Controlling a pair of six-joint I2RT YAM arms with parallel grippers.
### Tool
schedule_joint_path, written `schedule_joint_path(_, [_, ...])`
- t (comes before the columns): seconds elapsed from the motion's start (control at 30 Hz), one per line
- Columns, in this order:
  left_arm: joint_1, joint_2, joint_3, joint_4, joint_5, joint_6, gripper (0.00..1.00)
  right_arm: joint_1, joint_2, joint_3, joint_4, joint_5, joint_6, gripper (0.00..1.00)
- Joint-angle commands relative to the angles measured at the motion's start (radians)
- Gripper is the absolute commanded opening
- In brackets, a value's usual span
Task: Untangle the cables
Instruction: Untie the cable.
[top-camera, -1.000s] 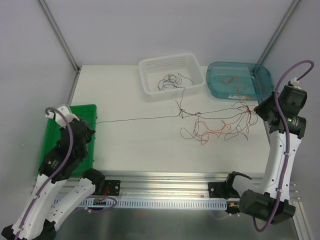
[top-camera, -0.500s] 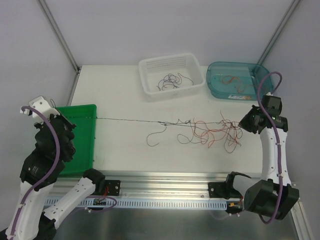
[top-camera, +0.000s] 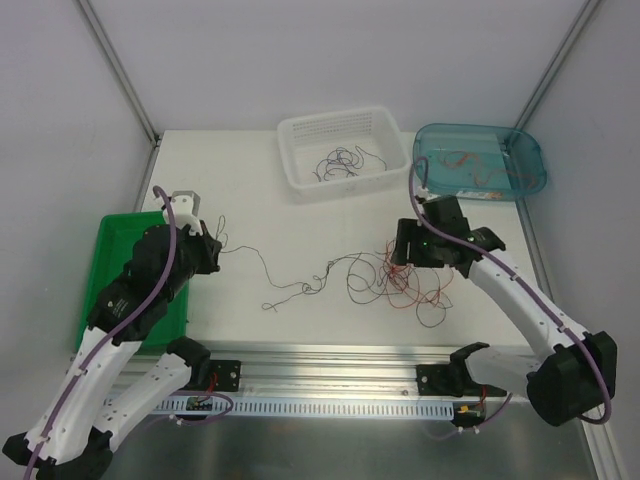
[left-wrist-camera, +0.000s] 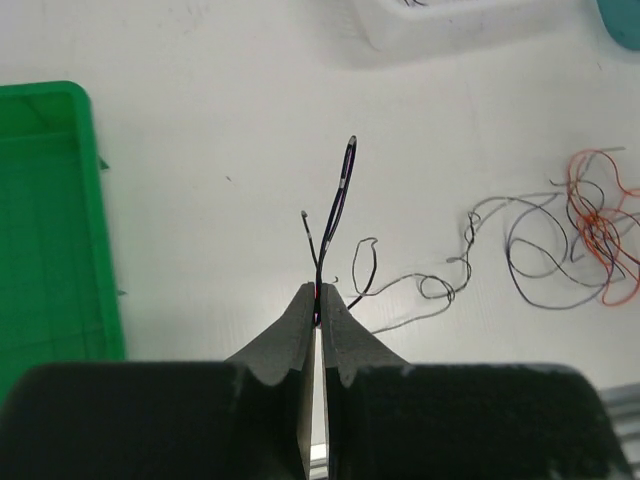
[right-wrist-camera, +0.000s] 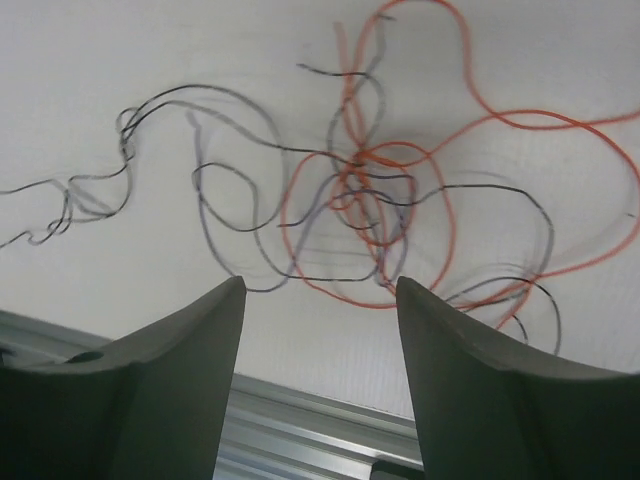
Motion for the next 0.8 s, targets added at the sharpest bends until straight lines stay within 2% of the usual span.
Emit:
schedule_joint_path(0.0, [0.012,-0.042,-0.033,0.046,0.185,-0.04,0.0,0.152,-0.021,0.047,0.124,-0.03,-0.028,0.66])
schedule_joint_path(0.1, [0.012,-0.073,-0.056,0.045,0.198,-0.047,0.0,0.279,0.083,0.105,0.152,0.002,0.016,0.68])
schedule_joint_path(0.13, [0.012,-0.086,-0.061,0.045,0.199,-0.052,0.0,0.308,0.173,0.158,0.14,0.072,0.048,0.69])
schedule_joint_path(0.23, [0.012,-0.113,-0.073,0.043,0.193,-0.058,0.0,0.417,0.287,0.226,0.136,0.238,0.138,0.7])
schedule_joint_path(0.33, [0.014,-0.13,-0.078,0.043,0.176,-0.067,0.0,0.483,0.419,0.297,0.159,0.319,0.198,0.7])
schedule_joint_path(0.47, [0.014,-0.142,-0.081,0.043,0.164,-0.073,0.0,0.532,0.558,0.366,0.153,0.312,0.262,0.65])
schedule_joint_path(0.57, [0.014,-0.139,-0.084,0.043,0.169,-0.078,0.0,0.568,0.609,0.38,0.159,0.272,0.226,0.57])
schedule_joint_path(0.77, [0.014,-0.145,-0.09,0.043,0.153,-0.075,0.0,0.583,0.68,0.355,0.149,0.156,0.154,0.52])
